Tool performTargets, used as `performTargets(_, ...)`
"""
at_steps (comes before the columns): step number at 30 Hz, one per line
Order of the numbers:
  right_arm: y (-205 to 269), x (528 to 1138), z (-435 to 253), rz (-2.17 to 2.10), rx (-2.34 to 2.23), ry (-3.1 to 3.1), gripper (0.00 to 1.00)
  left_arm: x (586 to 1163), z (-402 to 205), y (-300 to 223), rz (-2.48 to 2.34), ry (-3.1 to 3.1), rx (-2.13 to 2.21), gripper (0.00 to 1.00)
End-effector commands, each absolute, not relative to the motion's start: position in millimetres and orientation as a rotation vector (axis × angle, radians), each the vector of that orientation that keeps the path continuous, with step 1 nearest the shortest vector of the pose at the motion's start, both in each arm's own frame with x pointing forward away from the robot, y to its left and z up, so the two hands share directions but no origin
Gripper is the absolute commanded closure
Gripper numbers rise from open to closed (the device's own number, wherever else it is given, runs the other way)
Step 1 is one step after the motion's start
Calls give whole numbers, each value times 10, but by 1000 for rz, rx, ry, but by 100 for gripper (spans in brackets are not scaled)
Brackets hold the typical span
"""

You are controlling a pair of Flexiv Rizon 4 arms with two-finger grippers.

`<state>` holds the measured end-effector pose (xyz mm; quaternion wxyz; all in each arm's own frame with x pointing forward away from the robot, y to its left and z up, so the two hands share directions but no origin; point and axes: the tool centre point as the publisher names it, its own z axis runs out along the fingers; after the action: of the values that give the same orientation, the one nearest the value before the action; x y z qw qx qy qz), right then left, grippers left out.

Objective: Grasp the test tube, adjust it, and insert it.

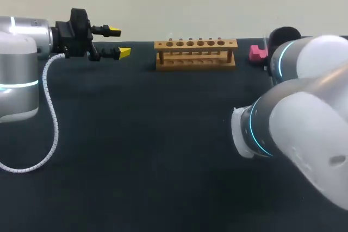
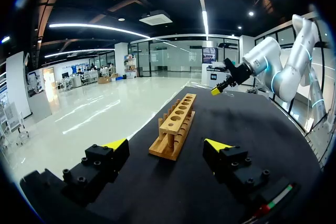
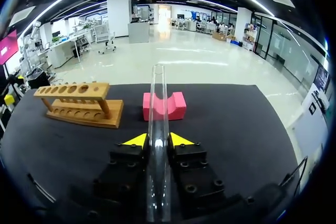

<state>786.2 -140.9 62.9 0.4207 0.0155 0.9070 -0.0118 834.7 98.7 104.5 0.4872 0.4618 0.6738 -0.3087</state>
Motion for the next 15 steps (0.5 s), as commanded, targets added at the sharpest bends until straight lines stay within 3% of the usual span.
performTargets(1,-1287,7791,819,-67,54,2295,100,8366,1046,989,-754,1640,1127,0)
performTargets(15,-888,7722,1013,-108,144,2285,100,8366,1046,989,-754,1640,1127,0)
